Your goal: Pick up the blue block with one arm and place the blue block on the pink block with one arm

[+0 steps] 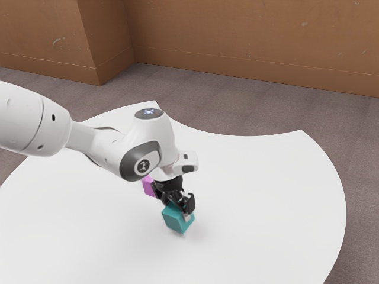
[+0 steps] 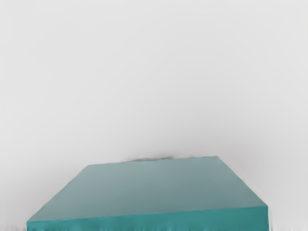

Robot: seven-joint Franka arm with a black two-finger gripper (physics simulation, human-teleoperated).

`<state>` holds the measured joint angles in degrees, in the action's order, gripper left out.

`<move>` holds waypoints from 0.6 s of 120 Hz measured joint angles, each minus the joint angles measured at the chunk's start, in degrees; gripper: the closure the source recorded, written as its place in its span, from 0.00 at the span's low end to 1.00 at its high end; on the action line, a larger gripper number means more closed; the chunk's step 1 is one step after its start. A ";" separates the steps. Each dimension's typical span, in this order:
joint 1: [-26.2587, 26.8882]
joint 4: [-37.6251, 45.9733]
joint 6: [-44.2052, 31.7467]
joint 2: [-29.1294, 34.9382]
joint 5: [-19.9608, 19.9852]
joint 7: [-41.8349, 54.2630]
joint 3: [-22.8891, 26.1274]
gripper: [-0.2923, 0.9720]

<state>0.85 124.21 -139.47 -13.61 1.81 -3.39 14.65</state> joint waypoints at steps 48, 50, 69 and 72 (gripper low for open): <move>-0.10 -2.66 6.66 6.30 -0.16 0.51 -8.31 0.47; -0.09 -2.67 6.84 6.43 -0.15 0.55 -8.64 0.47; -0.12 -4.16 8.77 6.84 -0.01 1.12 -11.49 0.47; -0.18 -4.79 9.05 6.65 0.03 1.25 -11.79 0.47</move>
<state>0.68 119.42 -130.43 -6.96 1.83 -2.14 2.86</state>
